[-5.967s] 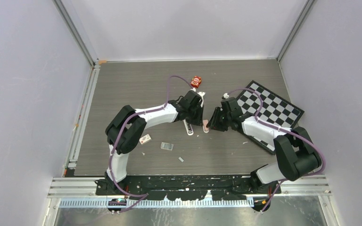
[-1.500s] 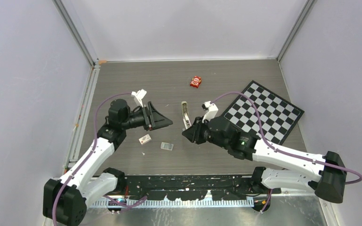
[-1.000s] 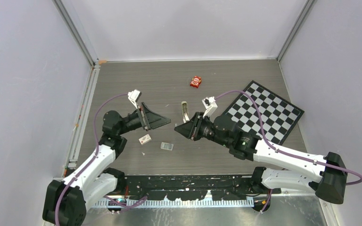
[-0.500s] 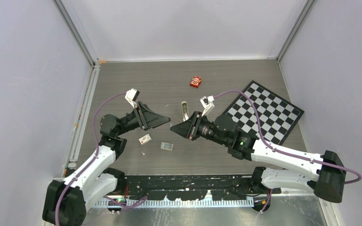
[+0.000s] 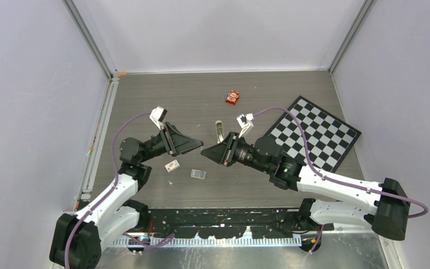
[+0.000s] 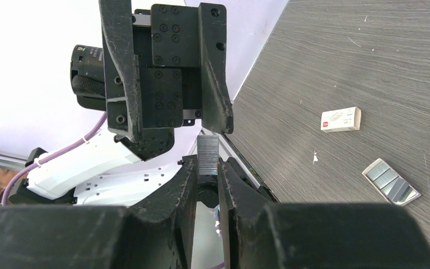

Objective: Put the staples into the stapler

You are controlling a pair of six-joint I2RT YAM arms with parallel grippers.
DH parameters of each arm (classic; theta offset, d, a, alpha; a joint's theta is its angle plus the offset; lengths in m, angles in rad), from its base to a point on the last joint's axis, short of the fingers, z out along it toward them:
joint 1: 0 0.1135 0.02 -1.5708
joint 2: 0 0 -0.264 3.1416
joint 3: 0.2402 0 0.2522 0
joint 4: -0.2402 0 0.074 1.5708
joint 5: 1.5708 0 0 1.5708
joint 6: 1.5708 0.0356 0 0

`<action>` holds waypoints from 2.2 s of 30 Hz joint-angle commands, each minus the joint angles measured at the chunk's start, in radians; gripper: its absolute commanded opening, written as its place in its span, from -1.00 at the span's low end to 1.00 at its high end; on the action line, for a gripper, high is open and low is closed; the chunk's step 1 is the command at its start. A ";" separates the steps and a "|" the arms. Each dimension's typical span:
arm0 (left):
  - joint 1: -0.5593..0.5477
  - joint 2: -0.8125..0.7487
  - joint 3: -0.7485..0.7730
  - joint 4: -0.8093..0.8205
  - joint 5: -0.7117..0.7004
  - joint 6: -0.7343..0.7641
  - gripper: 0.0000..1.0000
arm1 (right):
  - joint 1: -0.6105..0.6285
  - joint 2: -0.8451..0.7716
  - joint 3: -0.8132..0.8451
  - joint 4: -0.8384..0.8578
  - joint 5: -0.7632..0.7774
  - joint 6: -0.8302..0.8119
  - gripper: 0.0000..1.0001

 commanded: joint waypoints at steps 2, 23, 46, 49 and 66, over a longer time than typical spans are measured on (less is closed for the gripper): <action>-0.011 -0.012 -0.009 0.066 -0.012 -0.008 -0.01 | -0.002 0.019 0.053 0.072 -0.004 0.000 -0.49; -0.014 -0.040 -0.047 0.072 -0.049 -0.023 -0.25 | -0.003 0.027 0.047 0.081 -0.010 0.004 -0.48; -0.013 -0.112 -0.029 -0.197 -0.088 0.129 -0.65 | -0.002 -0.019 -0.031 0.081 0.032 0.032 -0.19; -0.014 -0.146 0.035 -0.426 -0.098 0.259 -0.66 | -0.003 -0.070 -0.052 0.006 0.104 0.015 0.08; -0.014 -0.178 0.330 -1.271 -0.398 0.881 -0.68 | -0.113 0.023 0.049 -0.569 0.527 -0.260 0.13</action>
